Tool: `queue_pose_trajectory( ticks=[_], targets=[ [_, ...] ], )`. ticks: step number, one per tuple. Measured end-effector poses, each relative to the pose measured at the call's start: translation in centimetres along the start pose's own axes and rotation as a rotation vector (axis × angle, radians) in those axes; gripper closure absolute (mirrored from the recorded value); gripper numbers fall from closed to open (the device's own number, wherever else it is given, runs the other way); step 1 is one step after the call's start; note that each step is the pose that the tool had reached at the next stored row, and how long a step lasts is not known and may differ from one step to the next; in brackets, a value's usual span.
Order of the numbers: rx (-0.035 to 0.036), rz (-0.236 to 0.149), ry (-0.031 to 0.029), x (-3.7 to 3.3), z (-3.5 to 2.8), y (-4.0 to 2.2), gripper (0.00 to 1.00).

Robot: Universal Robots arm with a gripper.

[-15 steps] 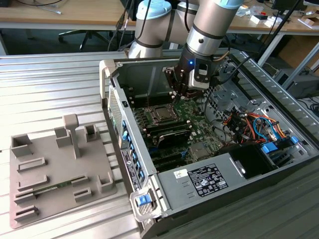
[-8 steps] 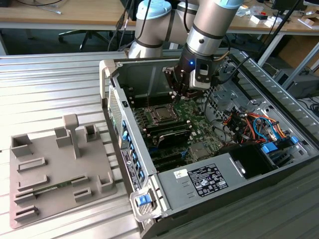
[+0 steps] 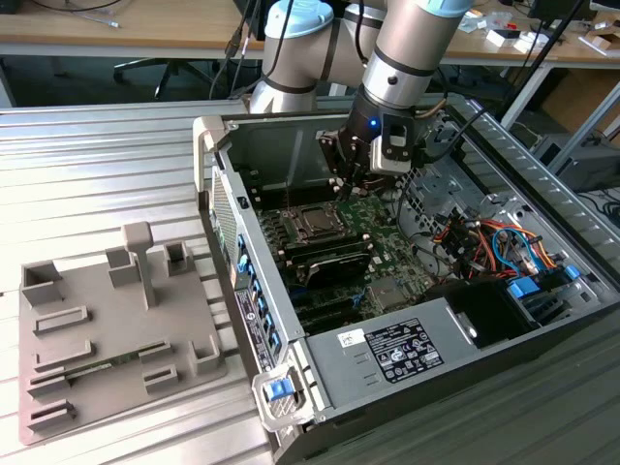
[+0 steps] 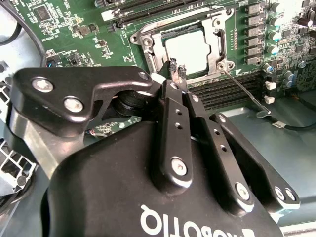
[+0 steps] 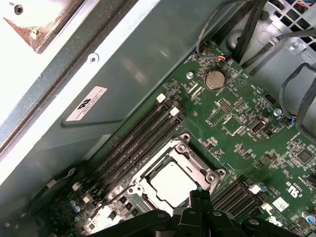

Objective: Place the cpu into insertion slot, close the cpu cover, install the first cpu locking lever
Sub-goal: 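Install the first cpu locking lever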

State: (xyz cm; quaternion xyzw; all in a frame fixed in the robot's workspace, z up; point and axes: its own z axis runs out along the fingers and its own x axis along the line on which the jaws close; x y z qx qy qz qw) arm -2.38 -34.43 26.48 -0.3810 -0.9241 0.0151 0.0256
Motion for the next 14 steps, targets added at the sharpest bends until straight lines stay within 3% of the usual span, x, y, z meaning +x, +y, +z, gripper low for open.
queue_pose_trajectory(
  ticks=[14],
  targets=[
    [0.0027, -0.077, -0.0037, 0.00, 0.00, 0.00, 0.89]
  ],
)
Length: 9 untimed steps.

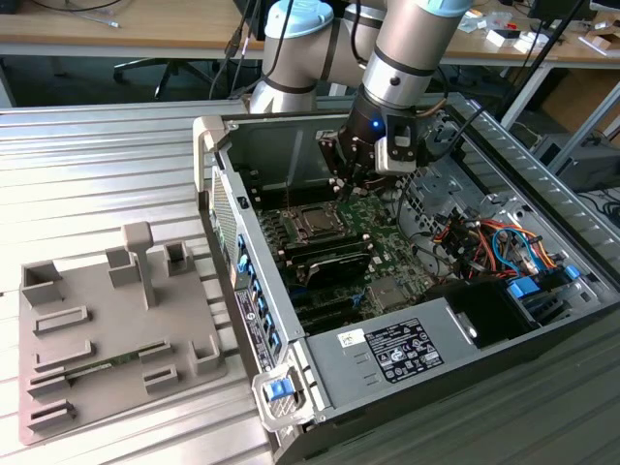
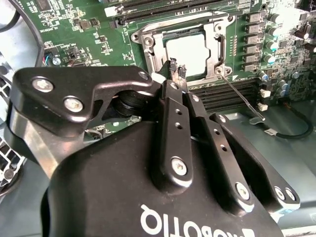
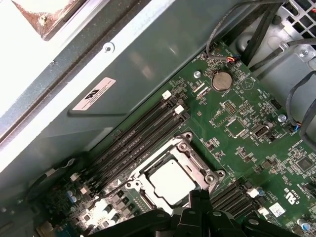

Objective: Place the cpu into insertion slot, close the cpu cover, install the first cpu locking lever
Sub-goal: 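Install the first cpu locking lever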

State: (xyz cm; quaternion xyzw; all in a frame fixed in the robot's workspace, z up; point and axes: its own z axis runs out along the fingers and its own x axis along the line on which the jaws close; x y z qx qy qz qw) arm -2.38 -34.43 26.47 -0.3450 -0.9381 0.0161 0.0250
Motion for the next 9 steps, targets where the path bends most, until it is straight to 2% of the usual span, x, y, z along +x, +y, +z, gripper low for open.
queue_pose_trajectory(
  ticks=[9],
  targets=[
    [0.0014, -0.040, -0.0019, 0.00, 0.00, 0.00, 0.89]
  ],
)
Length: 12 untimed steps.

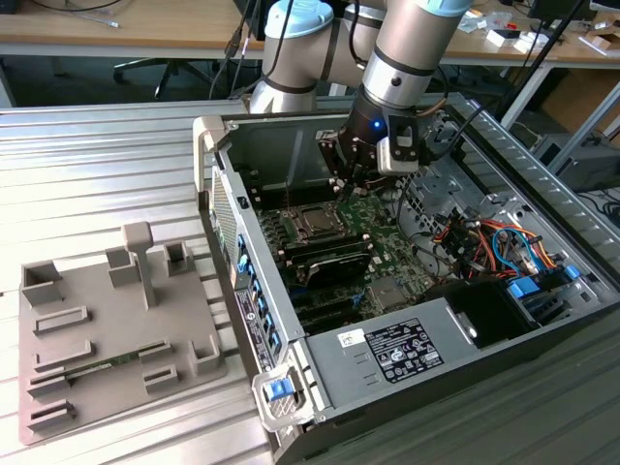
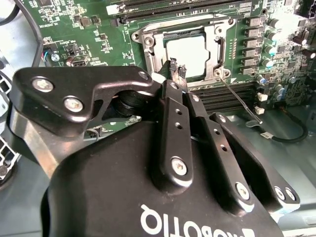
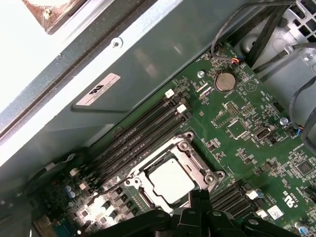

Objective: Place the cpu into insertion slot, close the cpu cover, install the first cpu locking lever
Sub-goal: 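Install the first cpu locking lever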

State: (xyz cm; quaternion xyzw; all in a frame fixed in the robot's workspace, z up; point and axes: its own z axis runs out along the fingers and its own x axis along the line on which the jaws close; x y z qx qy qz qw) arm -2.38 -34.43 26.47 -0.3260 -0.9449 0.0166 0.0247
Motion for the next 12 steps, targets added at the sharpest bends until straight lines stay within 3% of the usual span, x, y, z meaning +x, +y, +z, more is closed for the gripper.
queue_pose_trajectory(
  ticks=[12],
  targets=[
    [0.0021, -0.056, -0.0027, 0.00, 0.00, 0.00, 0.89]
  ],
)
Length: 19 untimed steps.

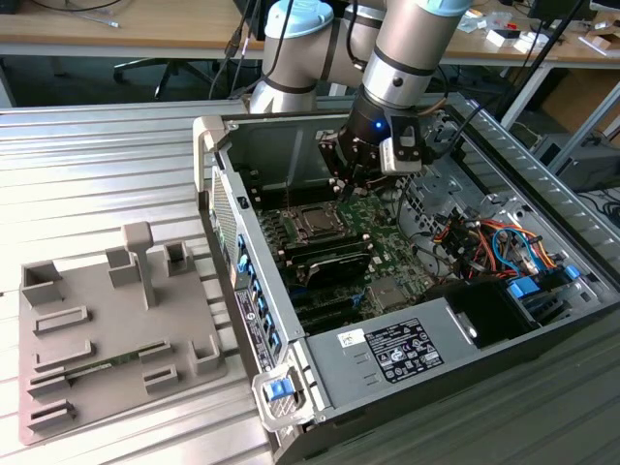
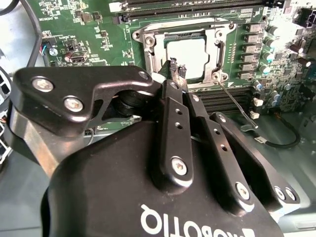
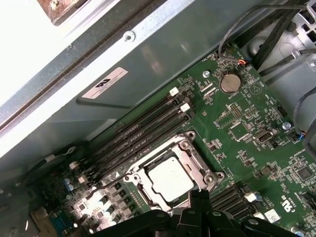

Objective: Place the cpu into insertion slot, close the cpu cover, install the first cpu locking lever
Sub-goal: 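Install the first cpu locking lever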

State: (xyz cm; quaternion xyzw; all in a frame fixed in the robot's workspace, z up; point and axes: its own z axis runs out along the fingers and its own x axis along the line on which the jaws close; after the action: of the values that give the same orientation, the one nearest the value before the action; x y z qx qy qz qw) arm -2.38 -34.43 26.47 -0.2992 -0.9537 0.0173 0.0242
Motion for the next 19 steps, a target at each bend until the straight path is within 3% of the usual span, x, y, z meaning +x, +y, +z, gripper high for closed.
queue_pose_trajectory(
  ticks=[19],
  targets=[
    [0.0032, -0.091, -0.0043, 0.00, 0.00, 0.00, 0.89]
  ],
)
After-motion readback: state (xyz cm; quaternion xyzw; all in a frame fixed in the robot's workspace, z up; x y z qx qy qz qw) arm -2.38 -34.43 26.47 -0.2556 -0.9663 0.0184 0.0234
